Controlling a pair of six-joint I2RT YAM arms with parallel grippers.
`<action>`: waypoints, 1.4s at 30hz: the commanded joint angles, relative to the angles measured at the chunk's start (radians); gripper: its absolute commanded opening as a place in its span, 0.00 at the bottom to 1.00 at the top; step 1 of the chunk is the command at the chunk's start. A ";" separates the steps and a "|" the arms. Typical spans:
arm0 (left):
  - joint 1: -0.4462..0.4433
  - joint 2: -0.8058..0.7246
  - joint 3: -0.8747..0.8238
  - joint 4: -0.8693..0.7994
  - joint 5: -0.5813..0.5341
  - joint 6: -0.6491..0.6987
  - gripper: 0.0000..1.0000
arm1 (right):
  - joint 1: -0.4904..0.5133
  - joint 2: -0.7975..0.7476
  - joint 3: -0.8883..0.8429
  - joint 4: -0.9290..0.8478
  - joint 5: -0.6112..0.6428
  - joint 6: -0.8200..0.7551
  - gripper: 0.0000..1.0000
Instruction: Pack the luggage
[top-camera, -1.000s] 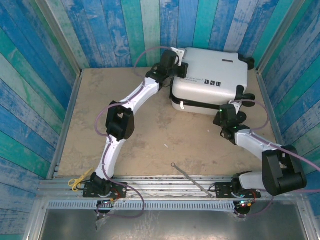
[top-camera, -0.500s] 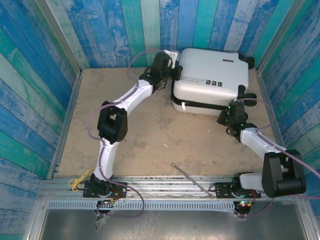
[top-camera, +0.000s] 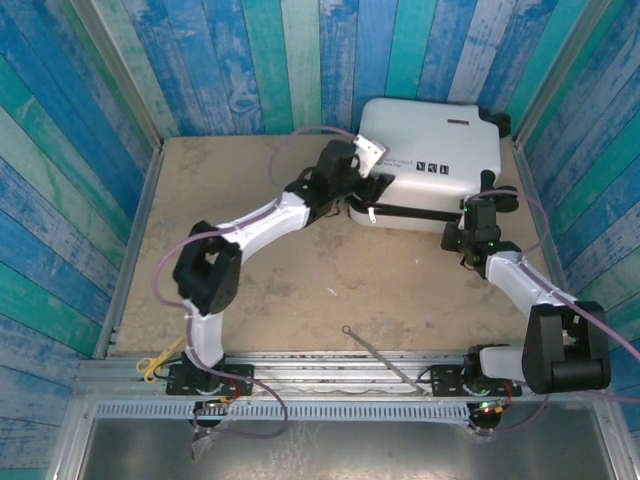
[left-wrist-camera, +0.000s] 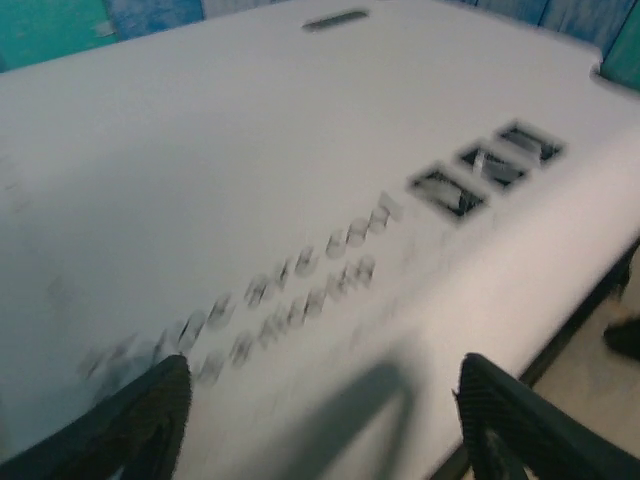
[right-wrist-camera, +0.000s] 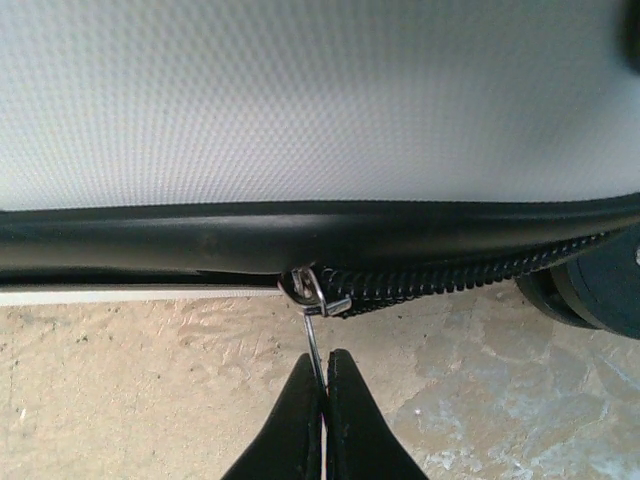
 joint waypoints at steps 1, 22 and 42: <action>0.027 -0.049 -0.074 -0.072 -0.109 0.062 0.76 | 0.011 -0.028 0.043 0.018 -0.065 -0.116 0.00; 0.173 -0.098 0.001 -0.129 -0.025 -0.276 0.51 | 0.596 0.219 0.271 -0.062 0.237 -0.125 0.00; 0.169 0.684 0.972 -0.624 0.155 -0.430 0.00 | 0.759 0.361 0.353 -0.224 0.414 -0.016 0.00</action>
